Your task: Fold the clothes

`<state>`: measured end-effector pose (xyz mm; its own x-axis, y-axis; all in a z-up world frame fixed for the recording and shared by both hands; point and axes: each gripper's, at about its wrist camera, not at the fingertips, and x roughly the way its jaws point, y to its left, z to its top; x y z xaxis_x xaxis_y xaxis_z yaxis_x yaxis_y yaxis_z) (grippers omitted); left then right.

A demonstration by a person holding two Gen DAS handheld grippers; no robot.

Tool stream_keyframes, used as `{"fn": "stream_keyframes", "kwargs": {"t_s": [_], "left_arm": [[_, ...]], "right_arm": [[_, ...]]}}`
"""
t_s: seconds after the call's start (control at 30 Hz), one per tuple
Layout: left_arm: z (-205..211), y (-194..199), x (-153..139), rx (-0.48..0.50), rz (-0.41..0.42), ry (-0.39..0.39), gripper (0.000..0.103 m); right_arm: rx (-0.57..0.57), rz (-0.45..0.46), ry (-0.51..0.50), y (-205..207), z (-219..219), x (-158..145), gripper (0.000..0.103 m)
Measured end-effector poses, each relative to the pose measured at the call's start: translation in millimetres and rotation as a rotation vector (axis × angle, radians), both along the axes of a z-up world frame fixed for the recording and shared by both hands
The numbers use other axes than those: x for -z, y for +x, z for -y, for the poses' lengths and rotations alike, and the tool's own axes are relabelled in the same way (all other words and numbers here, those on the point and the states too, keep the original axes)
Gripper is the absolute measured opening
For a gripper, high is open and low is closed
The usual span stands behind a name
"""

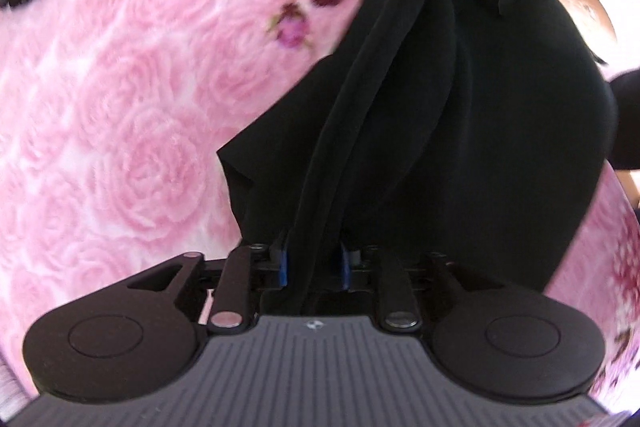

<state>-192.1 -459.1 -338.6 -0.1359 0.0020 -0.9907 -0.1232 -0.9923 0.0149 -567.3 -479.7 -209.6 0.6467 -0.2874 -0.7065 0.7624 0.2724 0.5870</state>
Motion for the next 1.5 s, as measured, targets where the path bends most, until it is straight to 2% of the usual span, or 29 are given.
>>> {"fn": "stream_keyframes", "kwargs": {"t_s": [0.03, 0.13, 0.27, 0.33, 0.4, 0.5, 0.57, 0.67, 0.73, 0.83, 1.0, 1.07, 1.13, 1.2, 1.27, 1.3, 1.37, 1.43, 1.5], "left_arm": [[5.8, -2.6, 7.0, -0.023, -0.001, 0.002, 0.036], [15.6, 2.1, 6.8, -0.103, -0.039, 0.038, 0.036], [21.6, 19.1, -5.2, -0.225, -0.124, 0.088, 0.036], [20.6, 26.8, -7.0, -0.252, -0.158, 0.094, 0.038], [20.1, 30.9, -4.3, -0.265, -0.176, 0.088, 0.04], [21.7, 32.0, 1.3, -0.284, -0.189, 0.071, 0.041], [24.4, 26.9, 6.8, -0.289, -0.19, 0.046, 0.041], [31.5, 15.0, 16.3, -0.319, -0.189, 0.022, 0.046], [34.3, 9.0, 20.0, -0.323, -0.179, 0.015, 0.048], [35.3, 17.3, 7.8, -0.323, -0.197, 0.001, 0.048], [44.7, 58.9, -26.2, -0.427, -0.249, -0.053, 0.042], [42.2, 73.1, -36.7, -0.463, -0.282, -0.023, 0.037], [32.3, 76.5, -37.3, -0.452, -0.297, 0.031, 0.036], [22.7, 69.0, -25.8, -0.418, -0.285, 0.066, 0.036], [17.6, 56.8, -7.3, -0.398, -0.266, 0.07, 0.036], [17.5, 50.4, 3.2, -0.396, -0.256, 0.061, 0.036], [24.1, 41.1, 22.4, -0.404, -0.238, 0.046, 0.043], [32.1, 39.9, 31.5, -0.417, -0.245, 0.054, 0.055], [38.3, 41.7, 35.1, -0.433, -0.25, 0.06, 0.058]], "right_arm": [[0.03, 0.012, 0.025, -6.2, 2.7, 7.1, 0.025], [0.124, 0.054, 0.093, -24.6, 8.7, 26.0, 0.034], [0.344, 0.167, 0.097, -46.9, -16.8, 17.2, 0.06], [0.442, 0.215, 0.102, -52.1, -32.0, 13.1, 0.061], [0.484, 0.219, 0.093, -46.7, -42.7, 11.6, 0.061], [0.496, 0.147, 0.039, -26.8, -48.4, 10.8, 0.06], [0.558, 0.122, 0.012, -26.6, -47.0, 12.5, 0.06], [0.73, 0.123, 0.091, -45.0, -39.8, 26.7, 0.06], [0.78, 0.118, 0.134, -52.8, -33.8, 34.3, 0.06], [0.75, 0.05, 0.111, -51.1, -27.7, 23.7, 0.06], [0.682, -0.124, -0.073, -23.4, -40.8, -16.1, 0.06], [0.615, -0.182, -0.159, -5.1, -47.0, -30.9, 0.06], [0.483, -0.183, -0.207, 19.8, -47.9, -34.9, 0.06], [0.373, -0.16, -0.191, 38.7, -42.0, -23.4, 0.06], [0.336, -0.183, -0.147, 45.1, -31.5, -1.9, 0.06], [0.342, -0.196, -0.13, 43.9, -25.9, 9.0, 0.06], [0.393, -0.206, -0.108, 30.2, -15.8, 26.9, 0.06], [0.423, -0.201, -0.092, 18.3, -10.1, 37.5, 0.06], [0.448, -0.171, -0.078, 9.6, -11.1, 40.6, 0.06]]}}
